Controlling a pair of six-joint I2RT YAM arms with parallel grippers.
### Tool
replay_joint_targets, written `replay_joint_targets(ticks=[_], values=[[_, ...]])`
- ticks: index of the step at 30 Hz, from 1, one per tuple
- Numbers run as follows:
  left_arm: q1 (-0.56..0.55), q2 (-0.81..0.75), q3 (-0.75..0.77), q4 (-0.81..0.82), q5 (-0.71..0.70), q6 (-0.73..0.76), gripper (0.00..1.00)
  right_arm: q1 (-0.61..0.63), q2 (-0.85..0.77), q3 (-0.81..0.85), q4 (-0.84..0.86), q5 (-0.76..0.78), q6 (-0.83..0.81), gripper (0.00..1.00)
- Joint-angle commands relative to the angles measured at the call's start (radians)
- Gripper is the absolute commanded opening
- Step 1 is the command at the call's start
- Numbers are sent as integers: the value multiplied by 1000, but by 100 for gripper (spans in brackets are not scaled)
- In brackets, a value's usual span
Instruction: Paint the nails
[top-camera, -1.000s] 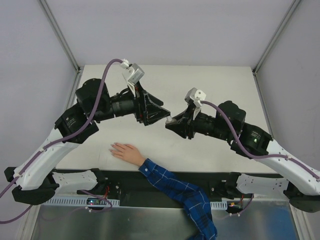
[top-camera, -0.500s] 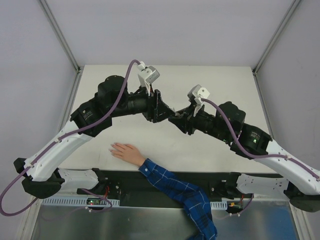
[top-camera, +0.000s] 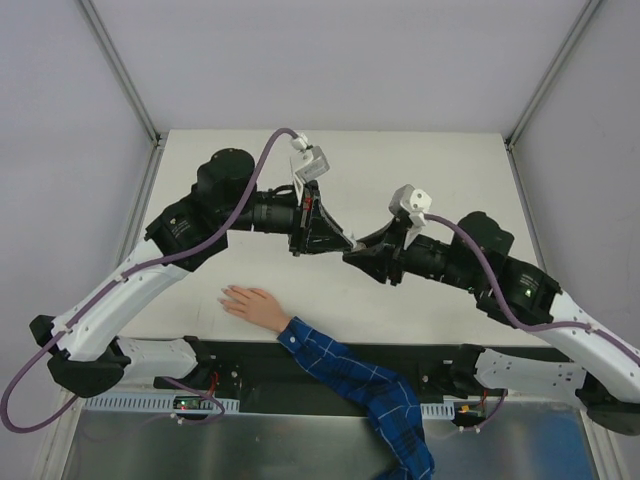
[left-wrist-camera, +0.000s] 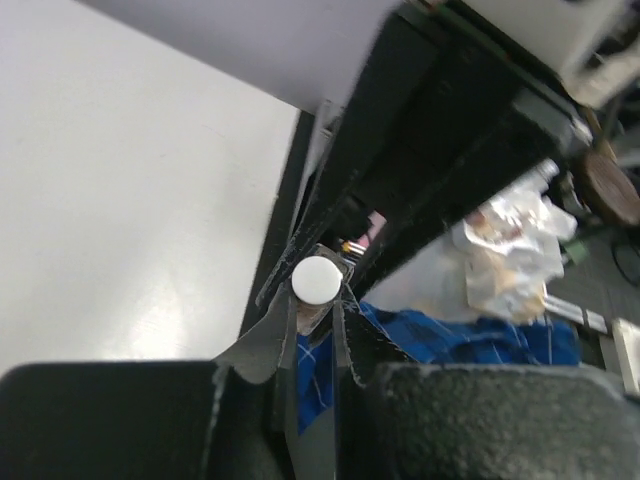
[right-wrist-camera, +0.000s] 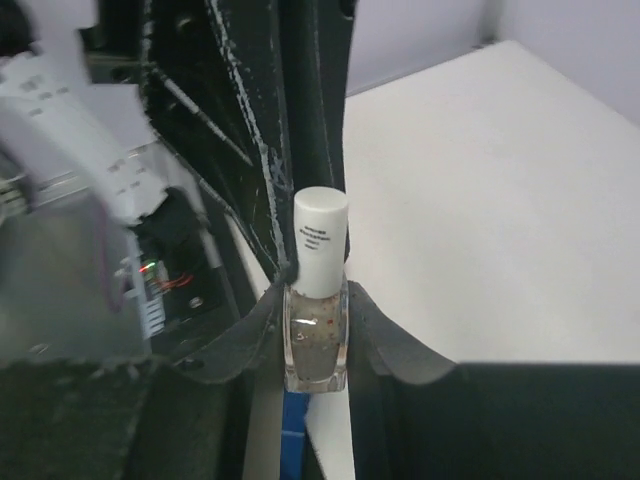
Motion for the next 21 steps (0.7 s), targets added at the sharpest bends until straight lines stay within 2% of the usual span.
replay_joint_targets(ticks=[1, 2, 3, 4, 5, 7, 8, 9, 10, 11, 12, 13, 14, 17, 21], values=[[-8, -59, -61, 179, 415, 15, 0, -65, -53, -11, 144, -817, 80, 0], [-6, -69, -100, 226, 462, -13, 0, -71, -36, -19, 265, -1017, 200, 0], [-6, -89, -113, 306, 472, -39, 0, -39, -5, -37, 622, -1137, 402, 0], [-8, -92, -120, 326, 479, -73, 0, -16, 4, -54, 730, -1154, 551, 0], [-12, -92, -119, 338, 482, -83, 0, -1, 6, -48, 752, -1152, 547, 0], [-17, -92, -117, 358, 485, -100, 0, -2, -10, -44, 679, -1103, 506, 0], [-20, -92, -114, 360, 485, -105, 0, -7, -14, -28, 624, -1087, 410, 0], [-20, -94, -113, 366, 473, -111, 0, -11, -20, -18, 504, -1042, 365, 0], [-19, -95, -111, 368, 466, -125, 0, -11, -20, -10, 463, -1024, 329, 0], [-19, -103, -107, 368, 461, -128, 5, -10, -22, 2, 406, -1010, 283, 0], [-19, -109, -105, 365, 452, -131, 16, -13, -25, 8, 369, -967, 249, 0], [-19, -114, -105, 356, 437, -130, 29, -13, -26, 19, 328, -938, 217, 0], [-17, -131, -104, 345, 423, -127, 51, -14, -26, 45, 226, -907, 139, 0], [-11, -161, -88, 272, 352, -81, 66, -13, -22, 84, 63, -751, 56, 0], [-11, -186, -48, 147, 188, 1, 78, -14, -13, 122, -48, -500, -34, 0]])
